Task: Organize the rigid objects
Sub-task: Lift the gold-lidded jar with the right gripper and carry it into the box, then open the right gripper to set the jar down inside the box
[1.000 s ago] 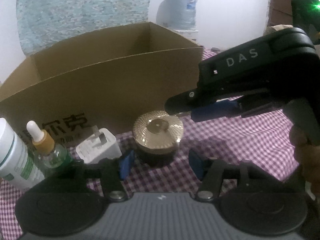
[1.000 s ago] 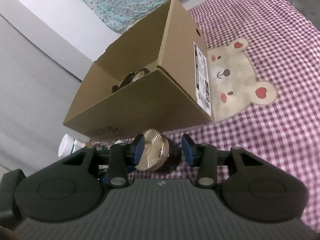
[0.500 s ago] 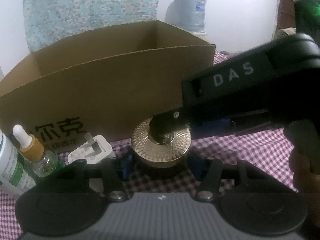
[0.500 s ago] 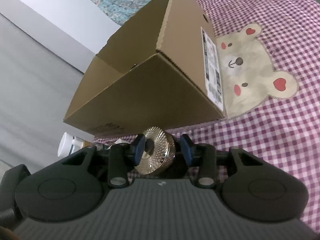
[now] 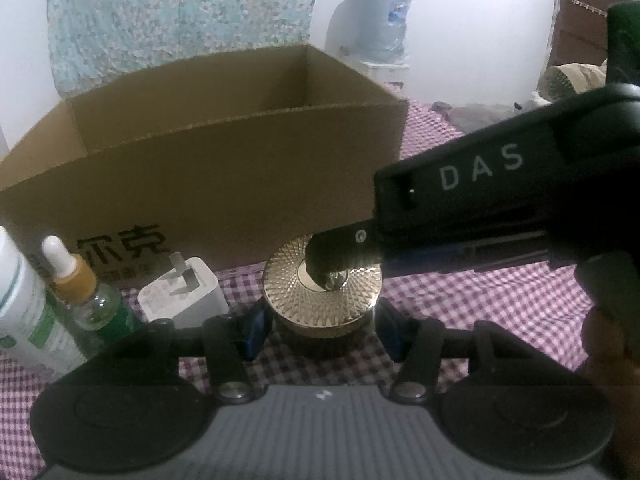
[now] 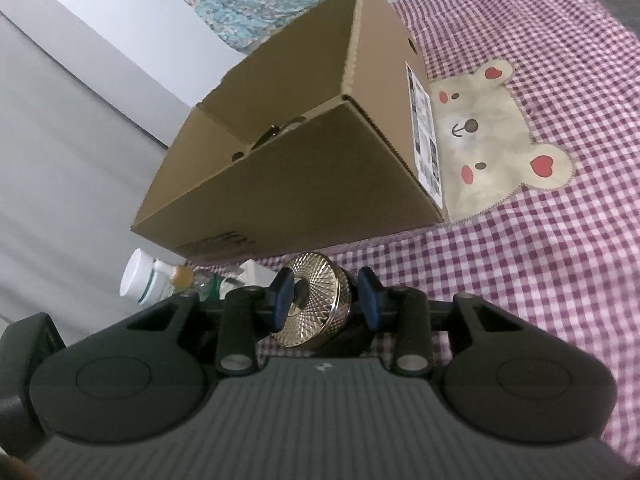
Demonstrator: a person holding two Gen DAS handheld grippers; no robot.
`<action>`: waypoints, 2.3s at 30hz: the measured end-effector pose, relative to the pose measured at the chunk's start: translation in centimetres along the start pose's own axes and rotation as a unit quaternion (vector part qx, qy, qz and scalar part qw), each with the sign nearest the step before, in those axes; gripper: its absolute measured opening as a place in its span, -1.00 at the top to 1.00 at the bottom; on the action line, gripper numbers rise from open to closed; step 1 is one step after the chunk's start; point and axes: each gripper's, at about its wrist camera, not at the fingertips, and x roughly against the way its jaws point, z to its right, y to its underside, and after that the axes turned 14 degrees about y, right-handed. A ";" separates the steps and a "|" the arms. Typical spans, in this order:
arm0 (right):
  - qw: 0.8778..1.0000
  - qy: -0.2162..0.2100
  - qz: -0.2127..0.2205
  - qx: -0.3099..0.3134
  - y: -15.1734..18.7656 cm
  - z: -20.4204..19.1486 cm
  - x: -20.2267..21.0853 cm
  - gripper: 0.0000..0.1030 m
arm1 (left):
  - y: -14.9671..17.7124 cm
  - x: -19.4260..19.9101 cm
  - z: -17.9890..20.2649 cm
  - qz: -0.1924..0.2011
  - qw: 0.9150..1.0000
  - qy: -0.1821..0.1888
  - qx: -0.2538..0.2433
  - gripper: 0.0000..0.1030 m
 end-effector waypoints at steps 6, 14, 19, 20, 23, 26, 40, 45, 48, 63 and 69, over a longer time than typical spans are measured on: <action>0.999 -0.008 0.030 0.020 0.2 -1.8 3.3 0.34 | -0.8 3.5 0.8 0.026 1.000 -0.005 -0.006 -0.09; 0.994 -0.037 0.078 0.069 -2.4 -6.5 6.4 0.34 | -4.7 8.2 -0.4 0.070 0.997 -0.029 -0.012 -0.10; 0.989 -0.056 0.096 0.097 -5.9 -9.4 6.7 0.33 | -8.4 9.4 -2.4 0.086 0.996 -0.039 -0.001 -0.10; 0.989 -0.059 0.096 0.099 -6.6 -9.7 6.6 0.33 | -9.2 9.3 -3.0 0.086 0.995 -0.039 0.003 -0.10; 0.989 -0.068 0.087 0.103 -9.0 -10.4 5.4 0.32 | -11.0 8.6 -4.9 0.079 0.996 -0.036 0.021 -0.10; 0.992 -0.065 0.062 0.092 -11.6 -10.5 3.1 0.32 | -12.9 6.5 -7.3 0.057 0.997 -0.026 0.051 -0.10; 0.995 -0.021 -0.087 0.055 -15.7 -7.9 -10.2 0.31 | -13.0 -4.3 -14.2 -0.075 0.990 -0.027 0.120 -0.10; 0.992 -0.017 -0.110 0.051 -15.6 -7.8 -12.2 0.31 | -12.5 -5.1 -14.7 -0.096 0.986 -0.023 0.134 -0.10; 0.992 -0.014 -0.114 0.054 -15.4 -7.5 -12.5 0.30 | -12.3 -5.3 -15.1 -0.099 0.985 -0.022 0.141 -0.10; 0.998 -0.051 -0.025 0.040 -14.8 -6.2 -4.2 0.24 | -12.6 0.9 -12.6 -0.026 0.991 -0.005 0.128 -0.40; 0.994 -0.088 0.046 0.041 -11.6 -4.3 4.1 0.15 | -10.2 9.1 -9.5 0.060 0.994 0.005 0.093 -0.54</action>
